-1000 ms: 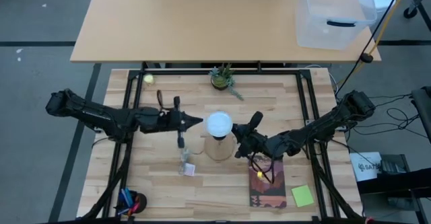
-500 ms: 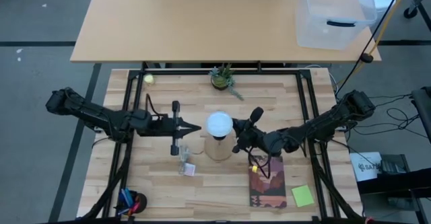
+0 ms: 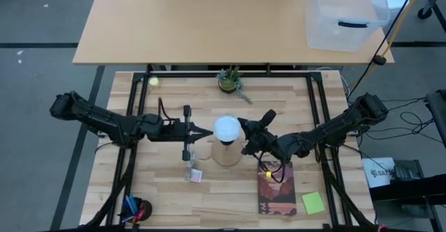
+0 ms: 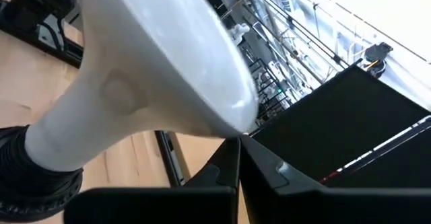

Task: Screw lightbulb
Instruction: Insert the white lightbulb into the silver lamp

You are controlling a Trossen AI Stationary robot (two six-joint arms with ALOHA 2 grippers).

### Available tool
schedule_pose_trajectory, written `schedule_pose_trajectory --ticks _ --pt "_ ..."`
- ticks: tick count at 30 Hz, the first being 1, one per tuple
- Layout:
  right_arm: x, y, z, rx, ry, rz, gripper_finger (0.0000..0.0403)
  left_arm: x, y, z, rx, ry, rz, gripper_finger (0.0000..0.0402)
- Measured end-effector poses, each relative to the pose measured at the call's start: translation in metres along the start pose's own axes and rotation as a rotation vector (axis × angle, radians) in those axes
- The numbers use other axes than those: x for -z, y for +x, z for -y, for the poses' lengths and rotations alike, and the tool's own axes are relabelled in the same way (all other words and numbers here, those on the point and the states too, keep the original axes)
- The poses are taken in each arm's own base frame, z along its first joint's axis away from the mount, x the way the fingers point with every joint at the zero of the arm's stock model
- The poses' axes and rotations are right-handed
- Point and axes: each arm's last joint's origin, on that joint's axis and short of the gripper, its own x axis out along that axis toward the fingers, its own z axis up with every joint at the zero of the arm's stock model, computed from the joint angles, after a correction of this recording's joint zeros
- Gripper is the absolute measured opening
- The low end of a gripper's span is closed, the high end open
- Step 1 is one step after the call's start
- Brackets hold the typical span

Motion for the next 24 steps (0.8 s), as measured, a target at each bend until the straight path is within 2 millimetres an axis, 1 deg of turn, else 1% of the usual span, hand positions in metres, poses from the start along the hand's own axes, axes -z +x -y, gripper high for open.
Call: schedule_pose_trajectory --ticks 9,24 --pt "-0.003 -0.005 -0.001 -0.003 -0.059 0.022 0.0000 0.002 0.002 -0.005 -0.015 -0.005 -0.005 0.0000" --pt "-0.008 -0.018 -0.005 -0.006 -0.068 0.015 0.0000 0.007 0.004 -0.023 -0.108 -0.056 -0.037 0.0000"
